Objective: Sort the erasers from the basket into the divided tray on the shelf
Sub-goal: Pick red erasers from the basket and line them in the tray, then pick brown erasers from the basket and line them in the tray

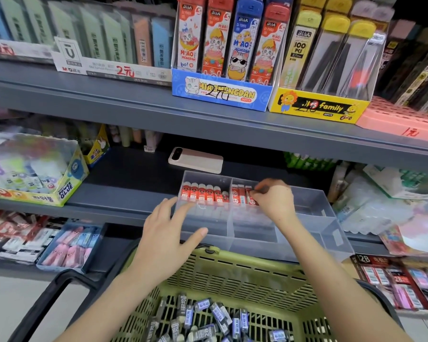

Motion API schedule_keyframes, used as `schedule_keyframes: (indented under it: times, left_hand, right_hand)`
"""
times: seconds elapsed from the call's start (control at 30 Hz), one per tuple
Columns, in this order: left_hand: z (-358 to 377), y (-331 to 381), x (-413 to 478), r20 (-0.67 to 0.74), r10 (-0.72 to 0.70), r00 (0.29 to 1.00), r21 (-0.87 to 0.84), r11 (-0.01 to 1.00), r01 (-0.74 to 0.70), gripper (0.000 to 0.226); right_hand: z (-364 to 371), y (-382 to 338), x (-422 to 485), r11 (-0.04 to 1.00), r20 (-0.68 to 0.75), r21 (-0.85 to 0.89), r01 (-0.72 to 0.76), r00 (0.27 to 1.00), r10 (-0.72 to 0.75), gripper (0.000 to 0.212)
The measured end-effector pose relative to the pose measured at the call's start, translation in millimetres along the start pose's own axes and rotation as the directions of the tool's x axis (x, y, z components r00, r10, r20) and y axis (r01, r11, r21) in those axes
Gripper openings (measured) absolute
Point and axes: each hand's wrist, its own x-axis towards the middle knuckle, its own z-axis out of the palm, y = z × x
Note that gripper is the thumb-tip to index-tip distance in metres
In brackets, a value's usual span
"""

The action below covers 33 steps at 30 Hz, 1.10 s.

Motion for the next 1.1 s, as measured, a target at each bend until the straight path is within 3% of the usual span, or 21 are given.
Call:
schedule_keyframes:
  times: [0.17, 0.23, 0.3, 0.33, 0.4, 0.43, 0.5, 0.6, 0.67, 0.77, 0.8, 0.87, 0.93, 0.97, 1.1]
  left_hand:
    - [1.7, 2.1, -0.1, -0.006, -0.017, 1.000, -0.042, 0.999, 0.017, 0.061]
    - [-0.4, 2.9, -0.6, -0.006, -0.015, 1.000, -0.051, 0.999, 0.015, 0.061]
    - [-4.9, 2.6, -3.7, -0.023, -0.008, 1.000, -0.040, 0.999, 0.007, 0.060]
    - [-7.7, 1.4, -6.5, -0.038, -0.003, 0.999, -0.027, 1.000, 0.002, 0.059]
    - [-13.3, -3.6, -16.3, -0.068, 0.005, 0.998, 0.008, 1.000, -0.004, 0.055]
    - [-15.6, -7.3, -22.7, -0.081, 0.006, 0.997, 0.023, 1.000, -0.004, 0.052]
    - [-19.4, -15.6, -37.5, -0.097, 0.005, 0.995, 0.049, 0.999, 0.000, 0.048]
    - [-24.2, -25.8, -61.1, -0.087, -0.017, 0.996, 0.055, 0.998, 0.022, 0.045]
    - [-26.2, -30.8, -76.5, -0.060, -0.019, 0.998, 0.064, 0.998, 0.023, 0.045]
    - [-28.1, -37.4, -96.5, -0.023, 0.008, 1.000, 0.121, 0.993, -0.005, 0.043]
    - [-28.4, -38.8, -101.9, -0.015, 0.017, 1.000, 0.136, 0.991, -0.015, 0.043]
    - [-28.6, -39.2, -110.6, -0.002, 0.020, 1.000, 0.151, 0.988, -0.019, 0.045]
    - [-28.6, -37.9, -115.9, -0.001, 0.016, 1.000, 0.153, 0.988, -0.016, 0.049]
    - [-28.5, -37.3, -117.1, -0.007, 0.017, 1.000, 0.151, 0.988, -0.016, 0.049]
    - [-27.0, -38.5, -116.8, -0.043, 0.019, 0.999, 0.134, 0.991, -0.014, 0.040]
  right_hand:
    - [-4.5, -6.7, -4.0, 0.993, 0.036, 0.114, -0.011, 0.999, 0.007, 0.011]
    - [-9.9, -8.1, -9.8, 0.997, 0.040, 0.064, 0.047, 0.998, -0.050, 0.014]
    - [-15.2, -9.3, -25.7, 0.989, -0.064, -0.048, 0.142, 0.987, -0.145, 0.015]
    - [-17.7, -9.7, -38.2, 0.976, -0.158, -0.071, 0.206, 0.964, -0.215, 0.013]
    - [-18.9, -8.0, -71.7, 0.912, -0.342, -0.087, 0.400, 0.848, -0.404, 0.010]
    - [-16.4, -4.8, -90.8, 0.865, -0.366, -0.087, 0.495, 0.792, -0.490, 0.012]
    - [-5.2, 8.9, -129.0, 0.777, -0.251, -0.002, 0.630, 0.752, -0.610, 0.015]
    - [25.3, 41.3, -180.7, 0.793, 0.243, 0.134, 0.594, 0.756, -0.607, 0.013]
    - [45.0, 66.4, -208.2, 0.835, 0.607, 0.048, 0.548, 0.648, -0.460, 0.019]
    - [60.4, 106.4, -238.5, 0.842, 0.874, -0.085, 0.533, 0.445, -0.193, 0.024]
    - [61.5, 118.7, -246.5, 0.854, 0.898, -0.101, 0.511, 0.417, -0.143, 0.025]
    - [62.7, 138.5, -258.0, 0.866, 0.877, -0.122, 0.486, 0.461, -0.135, 0.029]
    - [67.5, 145.0, -267.8, 0.882, 0.792, -0.032, 0.470, 0.550, -0.265, 0.031]
    - [72.5, 141.0, -270.9, 0.874, 0.758, 0.044, 0.483, 0.554, -0.344, 0.032]
    - [111.4, 102.6, -281.8, 0.767, 0.739, 0.201, 0.609, 0.420, -0.527, 0.034]
